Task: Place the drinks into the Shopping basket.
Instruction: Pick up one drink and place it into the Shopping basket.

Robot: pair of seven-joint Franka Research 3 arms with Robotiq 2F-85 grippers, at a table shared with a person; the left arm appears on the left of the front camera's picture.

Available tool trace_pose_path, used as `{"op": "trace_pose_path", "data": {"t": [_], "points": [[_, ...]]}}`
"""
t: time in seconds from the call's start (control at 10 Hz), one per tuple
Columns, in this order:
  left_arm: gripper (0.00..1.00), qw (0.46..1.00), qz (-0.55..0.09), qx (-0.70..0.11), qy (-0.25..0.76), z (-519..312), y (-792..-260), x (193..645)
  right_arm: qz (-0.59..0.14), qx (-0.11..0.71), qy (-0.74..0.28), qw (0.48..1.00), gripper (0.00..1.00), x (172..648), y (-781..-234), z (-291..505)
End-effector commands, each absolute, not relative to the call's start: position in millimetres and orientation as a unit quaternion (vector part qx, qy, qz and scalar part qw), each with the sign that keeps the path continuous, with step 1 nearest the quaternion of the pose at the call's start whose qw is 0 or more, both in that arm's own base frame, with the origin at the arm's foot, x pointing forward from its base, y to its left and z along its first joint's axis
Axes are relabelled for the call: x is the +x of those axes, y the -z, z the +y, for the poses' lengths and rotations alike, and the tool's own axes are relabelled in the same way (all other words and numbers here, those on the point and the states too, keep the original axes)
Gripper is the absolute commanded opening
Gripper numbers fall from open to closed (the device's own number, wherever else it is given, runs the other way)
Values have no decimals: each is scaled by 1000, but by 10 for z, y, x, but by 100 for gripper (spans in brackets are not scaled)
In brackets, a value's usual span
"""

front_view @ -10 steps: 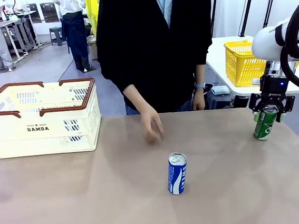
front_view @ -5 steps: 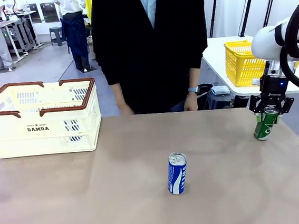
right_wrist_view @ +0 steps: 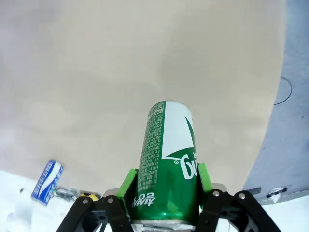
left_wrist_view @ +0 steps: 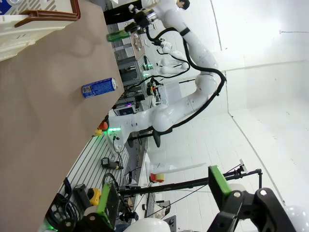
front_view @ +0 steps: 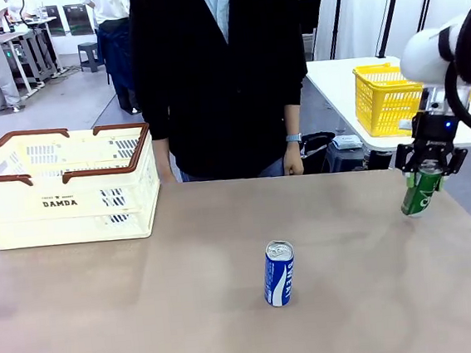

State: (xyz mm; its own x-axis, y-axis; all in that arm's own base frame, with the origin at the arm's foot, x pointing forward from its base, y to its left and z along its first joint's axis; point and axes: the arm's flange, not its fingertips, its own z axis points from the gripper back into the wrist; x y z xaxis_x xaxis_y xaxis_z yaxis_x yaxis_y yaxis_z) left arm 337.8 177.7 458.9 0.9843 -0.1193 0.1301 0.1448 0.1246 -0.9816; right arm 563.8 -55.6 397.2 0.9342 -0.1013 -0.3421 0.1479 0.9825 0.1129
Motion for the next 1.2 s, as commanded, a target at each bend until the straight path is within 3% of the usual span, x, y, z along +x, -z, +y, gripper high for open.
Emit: {"op": "trace_pose_path", "data": {"t": [0.0, 0.2, 0.4, 0.6, 0.7, 0.9, 1.1], "points": [[100, 755, -4, -650, 86, 1772, -4599, 3350, 153, 108, 42, 981, 0, 5029, -5007, -594], [100, 755, -4, -650, 86, 1772, -4599, 3350, 180, 120, 6, 976, 0, 4255, -5676, -662], [100, 755, -4, -650, 86, 1772, -4599, 3350, 148, 128, -11, 981, 0, 3676, -5912, -780], [100, 755, -4, -650, 86, 1772, -4599, 3350, 115, 148, 16, 982, 0, 3664, -5793, -957], [100, 755, -4, -650, 86, 1772, -4599, 3350, 156, 133, -4, 979, 0, 3547, -6102, -772], [100, 755, -4, -650, 86, 1772, -4599, 3350, 156, 133, -4, 979, 0, 3547, -6102, -772], [100, 755, -4, -650, 86, 1772, -4599, 3350, 107, 134, 7, 985, 0, 3577, -5979, -528]]}}
